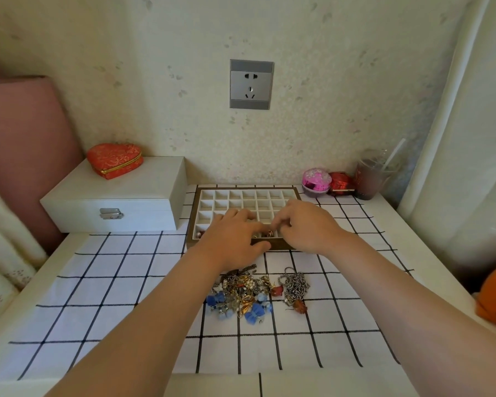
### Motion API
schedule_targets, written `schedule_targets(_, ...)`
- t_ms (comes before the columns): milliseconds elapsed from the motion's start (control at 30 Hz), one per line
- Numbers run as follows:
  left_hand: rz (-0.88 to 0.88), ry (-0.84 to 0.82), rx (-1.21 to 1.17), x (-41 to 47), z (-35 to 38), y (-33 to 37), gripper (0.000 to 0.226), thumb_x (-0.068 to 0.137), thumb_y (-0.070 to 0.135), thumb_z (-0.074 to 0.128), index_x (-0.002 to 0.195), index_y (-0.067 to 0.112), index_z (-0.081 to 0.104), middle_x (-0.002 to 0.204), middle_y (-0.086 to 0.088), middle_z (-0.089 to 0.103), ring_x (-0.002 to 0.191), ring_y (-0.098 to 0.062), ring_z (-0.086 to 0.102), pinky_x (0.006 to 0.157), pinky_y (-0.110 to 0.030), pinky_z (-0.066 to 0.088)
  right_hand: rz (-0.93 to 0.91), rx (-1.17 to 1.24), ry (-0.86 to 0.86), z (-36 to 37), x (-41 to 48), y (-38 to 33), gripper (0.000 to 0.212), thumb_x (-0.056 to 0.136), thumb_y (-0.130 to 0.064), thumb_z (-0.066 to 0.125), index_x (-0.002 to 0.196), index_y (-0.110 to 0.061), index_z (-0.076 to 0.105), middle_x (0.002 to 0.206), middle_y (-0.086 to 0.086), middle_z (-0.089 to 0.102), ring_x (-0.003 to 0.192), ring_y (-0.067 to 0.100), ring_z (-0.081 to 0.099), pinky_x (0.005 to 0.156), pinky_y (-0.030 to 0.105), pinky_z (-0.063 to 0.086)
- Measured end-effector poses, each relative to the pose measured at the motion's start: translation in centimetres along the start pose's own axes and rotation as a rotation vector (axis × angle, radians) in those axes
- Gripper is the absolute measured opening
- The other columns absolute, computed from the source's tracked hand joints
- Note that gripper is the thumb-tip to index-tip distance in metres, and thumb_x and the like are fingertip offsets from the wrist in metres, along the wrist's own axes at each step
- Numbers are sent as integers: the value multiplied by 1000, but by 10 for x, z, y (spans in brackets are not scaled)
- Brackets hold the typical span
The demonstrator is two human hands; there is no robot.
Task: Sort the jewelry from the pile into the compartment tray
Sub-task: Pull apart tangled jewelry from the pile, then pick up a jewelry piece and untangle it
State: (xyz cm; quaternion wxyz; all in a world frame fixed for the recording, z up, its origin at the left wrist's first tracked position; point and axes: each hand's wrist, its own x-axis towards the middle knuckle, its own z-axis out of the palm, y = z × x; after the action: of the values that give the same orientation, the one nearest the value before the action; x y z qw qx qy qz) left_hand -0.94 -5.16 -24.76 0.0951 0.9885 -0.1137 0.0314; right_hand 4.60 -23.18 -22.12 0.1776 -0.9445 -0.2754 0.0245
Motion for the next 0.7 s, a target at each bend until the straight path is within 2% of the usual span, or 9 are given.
schedule_targets(200, -3, 64, -109, -2, -4, 0, 40, 91, 50, 57, 127, 34, 57, 128, 5, 54, 123, -19, 46, 104, -46, 39, -64, -92, -48, 6, 1, -1, 34, 91, -17, 52, 106, -38, 74, 100, -13, 48, 95, 17, 59, 71, 28, 37)
schedule_targets(300, 19, 105, -124, -7, -5, -1, 36, 90, 45, 60, 124, 32, 60, 119, 6, 56, 116, -16, 47, 100, -42, 42, -74, -54, 0, 1, -2, -2, 31, 92, -18, 52, 104, -38, 73, 103, -11, 51, 88, 13, 55, 71, 29, 39)
schedule_targets(433, 55, 186, -172, -17, -11, 8, 23, 90, 36, 63, 112, 29, 65, 103, 8, 60, 99, -11, 53, 85, -33, 48, -127, -25, 30, -9, -16, -5, 24, 87, -19, 60, 96, -37, 74, 97, -11, 61, 89, 11, 60, 72, 31, 49)
schedule_targets(567, 62, 85, -285, -29, -17, 27, 8, 91, 33, 63, 98, 32, 67, 88, 15, 64, 77, -1, 56, 73, -28, 52, -142, -46, -149, -16, -39, -5, 22, 90, -19, 63, 100, -33, 77, 97, -13, 71, 91, 8, 62, 79, 27, 50)
schedule_targets(700, 111, -56, -240, -37, -11, 40, 16, 93, 32, 63, 106, 34, 72, 99, 15, 69, 74, 1, 54, 70, -21, 47, -126, -82, -233, -9, -56, 2, 16, 93, -28, 67, 105, -33, 77, 94, -16, 65, 91, 9, 59, 78, 28, 46)
